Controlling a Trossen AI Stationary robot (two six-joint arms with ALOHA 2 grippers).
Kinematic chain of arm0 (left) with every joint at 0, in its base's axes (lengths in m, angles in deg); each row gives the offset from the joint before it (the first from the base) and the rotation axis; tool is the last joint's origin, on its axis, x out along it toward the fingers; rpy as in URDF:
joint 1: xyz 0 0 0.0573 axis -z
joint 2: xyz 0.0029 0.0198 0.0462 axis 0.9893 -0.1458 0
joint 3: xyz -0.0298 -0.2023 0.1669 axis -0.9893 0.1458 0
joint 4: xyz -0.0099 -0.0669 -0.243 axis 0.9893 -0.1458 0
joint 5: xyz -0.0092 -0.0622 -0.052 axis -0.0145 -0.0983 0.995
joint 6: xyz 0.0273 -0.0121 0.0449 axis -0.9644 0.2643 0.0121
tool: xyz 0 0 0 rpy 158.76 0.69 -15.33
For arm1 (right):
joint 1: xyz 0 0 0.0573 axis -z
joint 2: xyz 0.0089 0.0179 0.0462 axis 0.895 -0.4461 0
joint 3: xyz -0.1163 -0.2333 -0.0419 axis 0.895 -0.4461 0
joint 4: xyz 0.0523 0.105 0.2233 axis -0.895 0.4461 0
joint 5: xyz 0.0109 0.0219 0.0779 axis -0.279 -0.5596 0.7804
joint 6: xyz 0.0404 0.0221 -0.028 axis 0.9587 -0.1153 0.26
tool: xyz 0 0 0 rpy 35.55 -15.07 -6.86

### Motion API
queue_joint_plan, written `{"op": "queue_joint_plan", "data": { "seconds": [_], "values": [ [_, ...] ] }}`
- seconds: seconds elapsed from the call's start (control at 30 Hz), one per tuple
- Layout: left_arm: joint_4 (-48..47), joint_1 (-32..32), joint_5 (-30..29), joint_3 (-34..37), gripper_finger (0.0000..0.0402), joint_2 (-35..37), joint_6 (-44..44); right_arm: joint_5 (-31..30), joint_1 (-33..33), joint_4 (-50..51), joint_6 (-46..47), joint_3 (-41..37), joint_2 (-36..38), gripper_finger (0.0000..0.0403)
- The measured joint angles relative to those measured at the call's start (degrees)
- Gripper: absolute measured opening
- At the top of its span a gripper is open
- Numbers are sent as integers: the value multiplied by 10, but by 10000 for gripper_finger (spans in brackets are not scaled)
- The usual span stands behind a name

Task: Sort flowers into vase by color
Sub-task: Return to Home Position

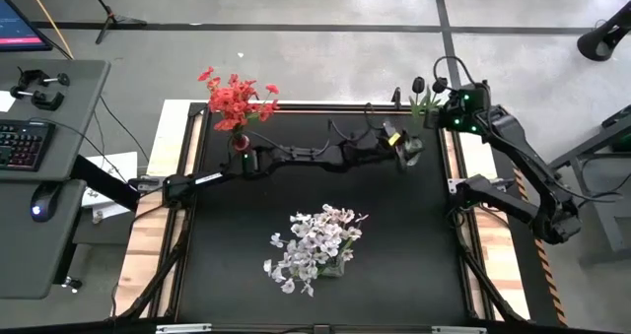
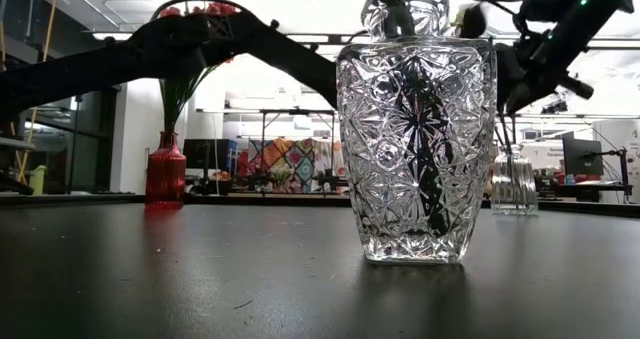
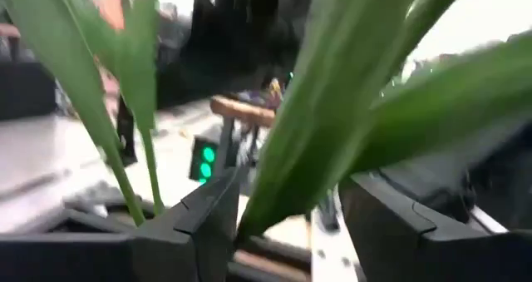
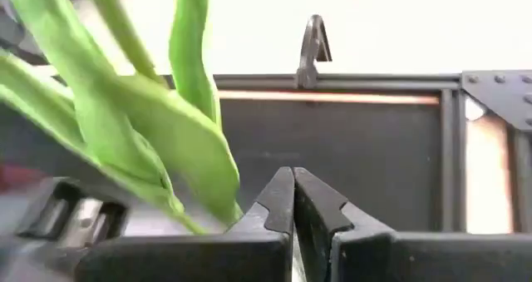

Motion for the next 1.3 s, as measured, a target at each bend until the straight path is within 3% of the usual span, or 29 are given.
{"op": "queue_joint_plan", "data": {
  "seconds": [0.27,0.57,0.9,1.03,1.3],
  "values": [
    [-84,-4,10,-3,220,32,-18,-37,1,18,-28,50,8,0],
    [-154,-15,79,-4,238,72,-87,-47,1,27,-54,78,8,9],
    [-342,-38,119,-3,265,142,-145,-60,1,47,-67,122,8,103],
    [-465,-47,134,-3,267,172,-172,-60,1,55,-69,147,8,140],
    [-651,-57,134,-3,267,235,-204,-60,1,58,-73,183,8,181]
  ]
}}
